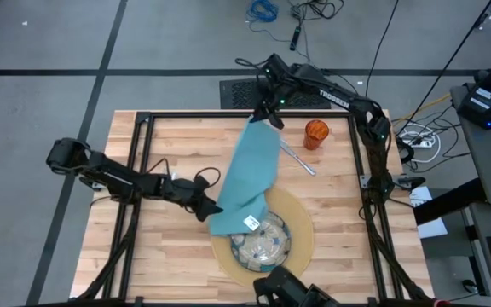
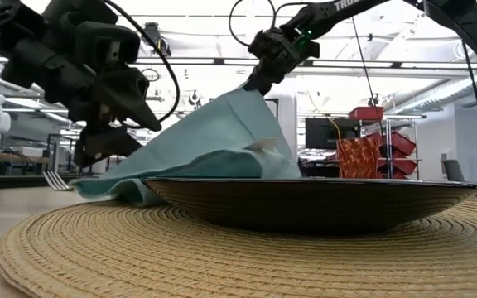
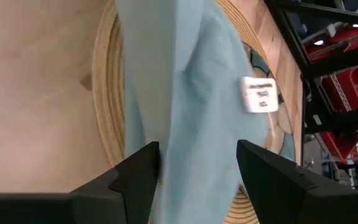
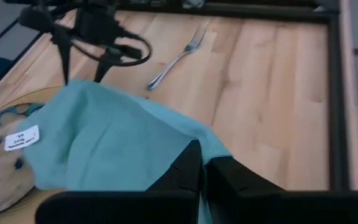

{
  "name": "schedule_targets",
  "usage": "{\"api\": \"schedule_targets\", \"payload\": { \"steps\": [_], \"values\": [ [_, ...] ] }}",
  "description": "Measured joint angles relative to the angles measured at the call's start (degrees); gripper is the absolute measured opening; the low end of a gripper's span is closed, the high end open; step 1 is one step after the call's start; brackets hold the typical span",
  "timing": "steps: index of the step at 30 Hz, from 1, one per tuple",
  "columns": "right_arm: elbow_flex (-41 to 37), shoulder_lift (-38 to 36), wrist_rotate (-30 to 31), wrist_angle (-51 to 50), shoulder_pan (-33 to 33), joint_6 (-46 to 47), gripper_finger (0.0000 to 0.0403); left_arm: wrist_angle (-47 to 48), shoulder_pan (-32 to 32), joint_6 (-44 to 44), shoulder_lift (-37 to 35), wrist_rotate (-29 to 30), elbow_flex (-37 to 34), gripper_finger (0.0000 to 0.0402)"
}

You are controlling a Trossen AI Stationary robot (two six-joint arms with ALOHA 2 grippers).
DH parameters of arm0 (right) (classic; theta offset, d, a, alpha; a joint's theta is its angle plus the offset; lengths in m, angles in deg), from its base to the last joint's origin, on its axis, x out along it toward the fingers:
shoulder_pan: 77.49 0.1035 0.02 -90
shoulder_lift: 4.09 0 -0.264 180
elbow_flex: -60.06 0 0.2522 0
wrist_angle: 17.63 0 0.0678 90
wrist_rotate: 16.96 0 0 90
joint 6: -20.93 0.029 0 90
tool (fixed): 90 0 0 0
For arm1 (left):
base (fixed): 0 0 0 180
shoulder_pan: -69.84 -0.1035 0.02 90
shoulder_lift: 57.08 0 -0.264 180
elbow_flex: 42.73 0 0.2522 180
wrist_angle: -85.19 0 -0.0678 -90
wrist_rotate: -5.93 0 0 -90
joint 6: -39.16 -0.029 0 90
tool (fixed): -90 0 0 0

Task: Set table place
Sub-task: Fold the blue napkin

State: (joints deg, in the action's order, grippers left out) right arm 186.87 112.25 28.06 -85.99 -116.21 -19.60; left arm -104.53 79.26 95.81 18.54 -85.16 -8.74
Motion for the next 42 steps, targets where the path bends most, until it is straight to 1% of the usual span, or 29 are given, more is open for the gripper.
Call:
{"api": "schedule_targets", "payload": {
  "steps": [7, 11, 16, 20, 23, 33, 37, 42],
  "values": [
    [0.0, -0.88, -0.38, 3.24, -1.73, 1.86, 0.0, 0.0, 3.72, 2.78, 0.13, 5.01, 0.0, 0.02],
    [0.0, -0.88, -0.43, 4.51, -2.17, 2.36, 0.0, 0.37, 5.5, 4.6, 2.02, 7.04, 0.0, 0.02],
    [0.0, -0.88, -1.66, 5.73, -2.15, 2.88, 0.0, 0.48, 7.0, 7.21, 7.66, 7.42, 0.4, 0.02],
    [0.0, -0.88, -1.73, 6.07, -2.15, 3.03, 0.0, -2.18, 7.77, 7.07, 9.24, 7.52, 0.94, 0.0199],
    [0.0, -0.88, -1.74, 6.07, -2.17, 3.03, 0.0, -2.03, 8.02, 7.03, 9.29, 7.62, 0.94, 0.0186],
    [0.0, -0.88, -1.69, 6.19, -2.22, 3.03, 0.0, -3.85, 10.71, 7.57, 9.29, 7.68, 0.94, 0.011],
    [0.0, -0.88, -1.69, 6.34, -2.47, 3.25, 0.0, -6.08, 11.36, 7.59, 9.29, 7.68, 0.94, 0.0101],
    [0.0, -0.88, -1.65, 6.42, -2.89, 3.73, 0.0, -6.2, 12.63, 7.62, 9.29, 7.67, 1.4, 0.01]
  ]
}}
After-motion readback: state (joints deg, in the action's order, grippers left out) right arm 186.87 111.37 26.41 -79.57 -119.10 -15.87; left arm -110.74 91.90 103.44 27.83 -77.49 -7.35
